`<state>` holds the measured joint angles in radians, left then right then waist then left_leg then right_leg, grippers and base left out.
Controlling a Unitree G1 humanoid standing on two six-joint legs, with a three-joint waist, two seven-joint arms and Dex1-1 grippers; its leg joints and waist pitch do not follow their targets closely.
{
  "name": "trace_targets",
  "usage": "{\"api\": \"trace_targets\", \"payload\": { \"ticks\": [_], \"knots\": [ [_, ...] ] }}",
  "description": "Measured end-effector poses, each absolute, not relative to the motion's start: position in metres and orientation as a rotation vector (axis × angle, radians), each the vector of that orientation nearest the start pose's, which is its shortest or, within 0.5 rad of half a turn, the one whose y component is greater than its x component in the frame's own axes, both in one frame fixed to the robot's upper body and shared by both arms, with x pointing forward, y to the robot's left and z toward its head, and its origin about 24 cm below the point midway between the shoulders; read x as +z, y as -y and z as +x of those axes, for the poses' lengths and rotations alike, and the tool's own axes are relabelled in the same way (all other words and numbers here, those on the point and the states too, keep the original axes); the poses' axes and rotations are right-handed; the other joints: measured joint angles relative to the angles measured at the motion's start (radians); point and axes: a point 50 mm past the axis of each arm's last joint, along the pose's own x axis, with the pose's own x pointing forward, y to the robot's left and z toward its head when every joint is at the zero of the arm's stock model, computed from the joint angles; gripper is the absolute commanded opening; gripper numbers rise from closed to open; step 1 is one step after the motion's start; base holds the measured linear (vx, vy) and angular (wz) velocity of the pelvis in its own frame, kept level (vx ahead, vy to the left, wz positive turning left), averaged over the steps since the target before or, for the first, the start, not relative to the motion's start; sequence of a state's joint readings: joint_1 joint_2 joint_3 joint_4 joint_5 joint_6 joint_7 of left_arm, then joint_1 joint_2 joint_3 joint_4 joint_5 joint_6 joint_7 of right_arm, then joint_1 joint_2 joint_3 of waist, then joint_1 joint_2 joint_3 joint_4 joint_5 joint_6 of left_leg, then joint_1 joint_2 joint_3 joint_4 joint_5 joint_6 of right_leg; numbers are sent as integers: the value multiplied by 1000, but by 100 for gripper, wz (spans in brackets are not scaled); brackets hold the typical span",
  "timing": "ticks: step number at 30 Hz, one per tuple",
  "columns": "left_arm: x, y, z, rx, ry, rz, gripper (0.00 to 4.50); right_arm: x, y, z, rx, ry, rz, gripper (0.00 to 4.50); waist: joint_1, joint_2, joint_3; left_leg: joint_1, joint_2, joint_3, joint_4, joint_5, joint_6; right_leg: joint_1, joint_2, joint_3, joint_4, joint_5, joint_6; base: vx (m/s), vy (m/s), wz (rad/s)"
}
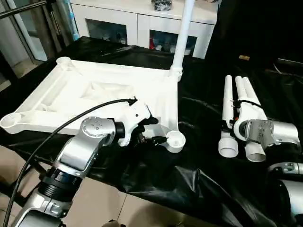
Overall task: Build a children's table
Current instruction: Pick table leg
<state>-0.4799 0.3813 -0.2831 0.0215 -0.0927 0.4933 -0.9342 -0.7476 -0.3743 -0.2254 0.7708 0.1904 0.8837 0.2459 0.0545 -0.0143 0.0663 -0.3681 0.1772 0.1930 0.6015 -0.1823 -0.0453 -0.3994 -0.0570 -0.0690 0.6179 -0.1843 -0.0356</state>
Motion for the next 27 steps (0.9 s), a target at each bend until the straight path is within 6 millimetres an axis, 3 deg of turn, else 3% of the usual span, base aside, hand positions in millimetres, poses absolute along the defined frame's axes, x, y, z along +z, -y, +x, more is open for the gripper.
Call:
{"api": "trace_targets", "payload": {
  "ticks": [17,27],
  "knots": [
    [106,-102,296,-1212,-291,330,367,52,234,348,15,-827,230,216,1,-1,-1,1,0,0,0,0,0,0,0,0,0,0,0,0,0,0],
    [119,-98,306,-1177,-217,241,367,52,231,350,8,-790,337,183,3,1,-1,1,0,0,2,0,0,1,0,0,1,1,0,0,0,0]
  ]
}}
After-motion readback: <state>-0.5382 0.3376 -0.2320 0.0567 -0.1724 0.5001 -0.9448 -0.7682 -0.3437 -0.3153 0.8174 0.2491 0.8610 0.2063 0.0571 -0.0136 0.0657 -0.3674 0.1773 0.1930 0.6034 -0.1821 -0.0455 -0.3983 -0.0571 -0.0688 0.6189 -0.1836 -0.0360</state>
